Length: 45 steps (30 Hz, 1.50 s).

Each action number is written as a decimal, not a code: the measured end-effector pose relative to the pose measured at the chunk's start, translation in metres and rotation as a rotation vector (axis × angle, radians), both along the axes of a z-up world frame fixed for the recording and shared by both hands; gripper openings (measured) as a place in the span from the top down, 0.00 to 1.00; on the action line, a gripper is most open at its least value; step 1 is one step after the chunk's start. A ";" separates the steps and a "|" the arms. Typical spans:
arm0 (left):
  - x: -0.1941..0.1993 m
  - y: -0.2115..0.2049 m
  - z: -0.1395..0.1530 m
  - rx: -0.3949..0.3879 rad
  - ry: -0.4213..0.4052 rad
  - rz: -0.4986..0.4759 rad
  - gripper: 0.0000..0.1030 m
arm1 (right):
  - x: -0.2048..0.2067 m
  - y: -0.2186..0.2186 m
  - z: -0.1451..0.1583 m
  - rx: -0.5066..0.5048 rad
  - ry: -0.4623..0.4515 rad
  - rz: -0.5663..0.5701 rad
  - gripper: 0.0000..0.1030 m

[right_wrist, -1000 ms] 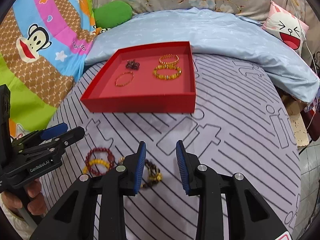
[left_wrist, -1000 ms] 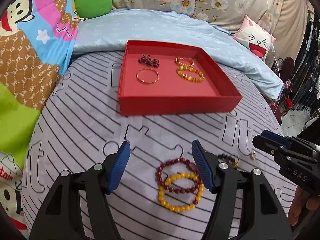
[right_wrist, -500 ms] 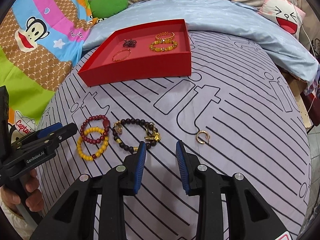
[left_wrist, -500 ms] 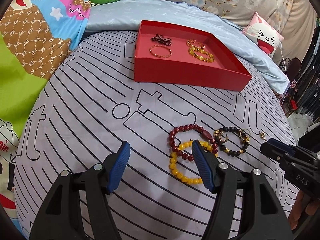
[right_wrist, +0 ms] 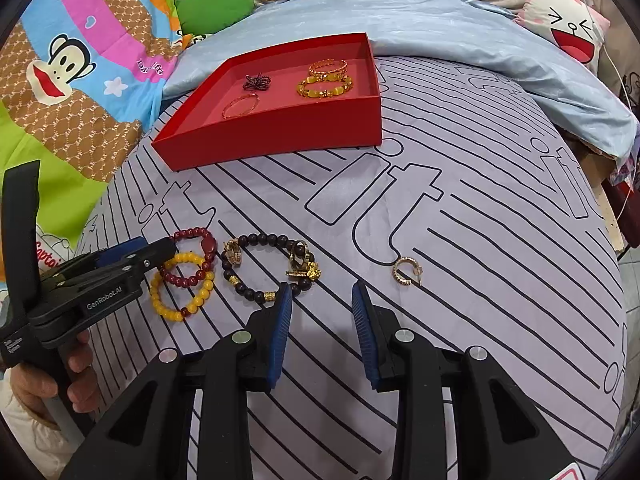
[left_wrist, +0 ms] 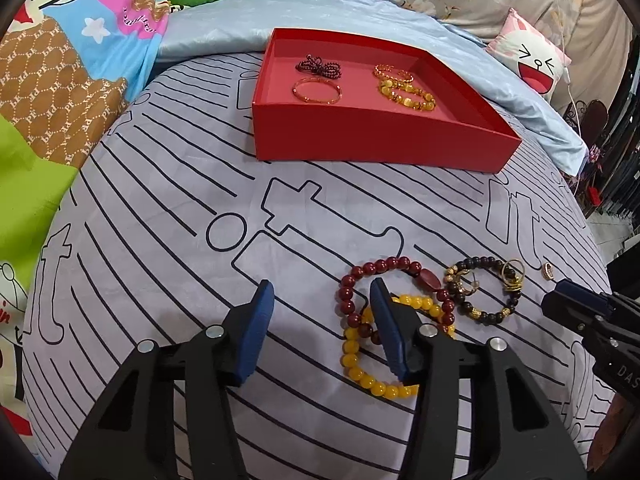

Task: Organize jewelry
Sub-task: 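Move both grippers back and lower the left gripper onto the red beaded bracelet, then grasp the black bead bracelet with the right gripper while the left gripper holds the red beaded bracelet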

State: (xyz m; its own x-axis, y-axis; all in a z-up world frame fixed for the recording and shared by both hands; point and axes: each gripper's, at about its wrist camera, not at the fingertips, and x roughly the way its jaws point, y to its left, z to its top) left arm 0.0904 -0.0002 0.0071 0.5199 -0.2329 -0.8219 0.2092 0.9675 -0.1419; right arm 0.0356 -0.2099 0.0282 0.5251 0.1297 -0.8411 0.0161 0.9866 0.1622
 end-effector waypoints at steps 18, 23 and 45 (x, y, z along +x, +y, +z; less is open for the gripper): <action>-0.011 -0.007 -0.001 -0.046 0.022 -0.045 0.92 | 0.014 0.004 -0.011 0.018 0.021 -0.001 0.70; -0.014 -0.008 -0.002 -0.043 0.021 -0.047 0.92 | 0.020 0.010 -0.014 0.017 0.018 0.002 0.70; -0.017 -0.008 -0.002 -0.043 0.011 -0.042 0.92 | 0.003 0.009 -0.021 -0.072 -0.014 0.037 0.75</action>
State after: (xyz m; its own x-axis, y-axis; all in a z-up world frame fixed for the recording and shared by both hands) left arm 0.0731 -0.0086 0.0056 0.4998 -0.2896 -0.8163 0.2479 0.9509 -0.1856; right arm 0.0389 -0.2010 0.0070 0.5325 0.0891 -0.8417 -0.0226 0.9956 0.0911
